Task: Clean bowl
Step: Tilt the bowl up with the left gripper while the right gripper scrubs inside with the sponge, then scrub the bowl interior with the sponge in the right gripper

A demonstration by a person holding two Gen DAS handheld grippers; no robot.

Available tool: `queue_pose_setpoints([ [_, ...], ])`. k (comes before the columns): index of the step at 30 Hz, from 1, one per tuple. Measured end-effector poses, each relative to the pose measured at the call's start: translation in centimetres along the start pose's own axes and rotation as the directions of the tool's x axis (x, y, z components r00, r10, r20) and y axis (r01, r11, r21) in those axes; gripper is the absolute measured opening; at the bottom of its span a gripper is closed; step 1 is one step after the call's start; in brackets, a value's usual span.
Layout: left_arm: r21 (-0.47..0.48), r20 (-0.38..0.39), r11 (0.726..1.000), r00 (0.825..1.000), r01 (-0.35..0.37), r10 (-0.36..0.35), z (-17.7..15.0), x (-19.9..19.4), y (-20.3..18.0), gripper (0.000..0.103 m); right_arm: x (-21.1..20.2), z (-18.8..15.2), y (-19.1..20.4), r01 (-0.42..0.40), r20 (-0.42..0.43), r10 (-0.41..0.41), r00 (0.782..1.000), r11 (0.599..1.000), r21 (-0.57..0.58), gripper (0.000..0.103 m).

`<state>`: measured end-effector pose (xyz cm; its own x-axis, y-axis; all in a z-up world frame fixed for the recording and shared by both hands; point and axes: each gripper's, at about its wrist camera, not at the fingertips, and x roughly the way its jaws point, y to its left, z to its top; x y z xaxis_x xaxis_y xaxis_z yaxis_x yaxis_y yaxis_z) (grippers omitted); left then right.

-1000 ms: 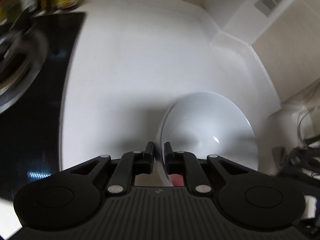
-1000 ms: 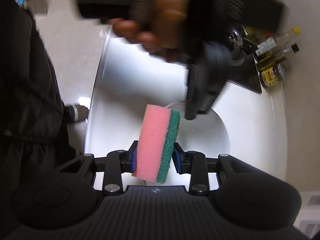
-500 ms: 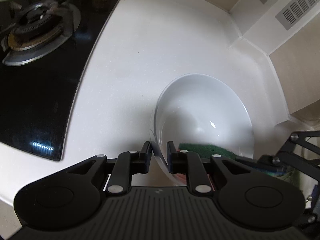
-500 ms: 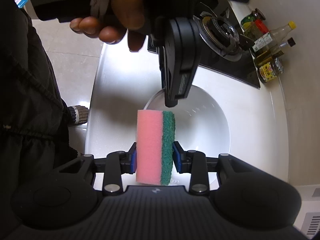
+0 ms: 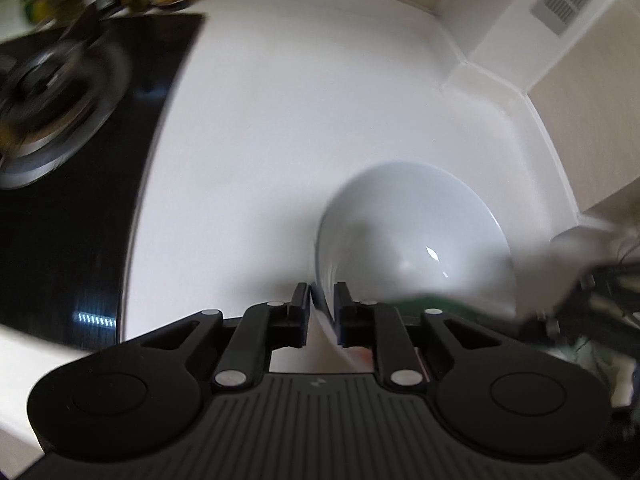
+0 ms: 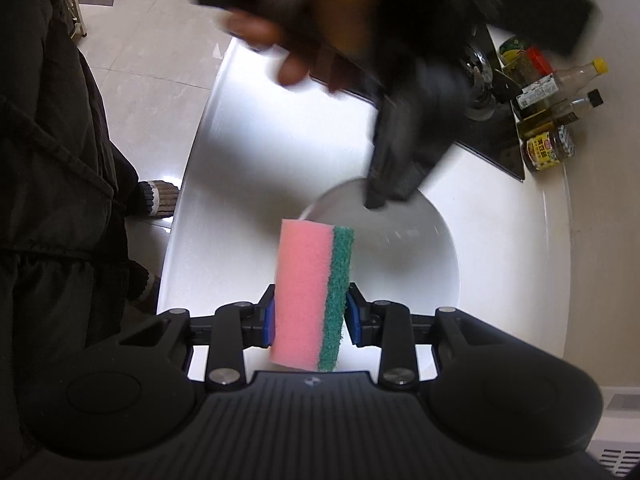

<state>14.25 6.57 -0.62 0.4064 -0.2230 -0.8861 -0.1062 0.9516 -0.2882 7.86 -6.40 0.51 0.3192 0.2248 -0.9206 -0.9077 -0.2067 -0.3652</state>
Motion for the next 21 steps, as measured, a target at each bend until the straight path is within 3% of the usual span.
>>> queue_pose_setpoints([
  [2, -0.033, 0.011, 0.999, 1.000, -0.008, 0.009, -0.9, -0.1, 0.0, 0.021, -0.2, -0.2, 0.2, 0.003, 0.007, -0.003, 1.000, 1.000, 0.002, 0.030],
  [5, -0.011, 0.018, 1.000, 1.000, -0.010, 0.010, -0.7, 0.3, -0.1, 0.017, -0.1, -0.1, 0.5, 0.017, 0.013, -0.017, 1.000, 1.000, -0.015, 0.029],
  [9, 0.153, -0.015, 0.988, 1.000, 0.020, -0.017, 1.1, 1.0, -0.4, 0.015, -0.4, 0.6, 1.8, 0.043, -0.003, -0.043, 0.999, 0.999, -0.017, 0.029],
  [14, 0.347, -0.081, 0.936, 0.996, 0.059, -0.033, 4.5, 2.7, -2.3, 0.010, -0.7, 1.5, 2.5, 0.067, -0.074, -0.066, 0.995, 0.998, 0.019, 0.028],
  [21, 0.214, -0.030, 0.973, 0.996, 0.083, -0.078, 2.5, 0.8, -0.5, 0.020, 0.1, 2.8, 0.7, 0.054, -0.132, -0.031, 0.991, 0.982, 0.181, 0.028],
])
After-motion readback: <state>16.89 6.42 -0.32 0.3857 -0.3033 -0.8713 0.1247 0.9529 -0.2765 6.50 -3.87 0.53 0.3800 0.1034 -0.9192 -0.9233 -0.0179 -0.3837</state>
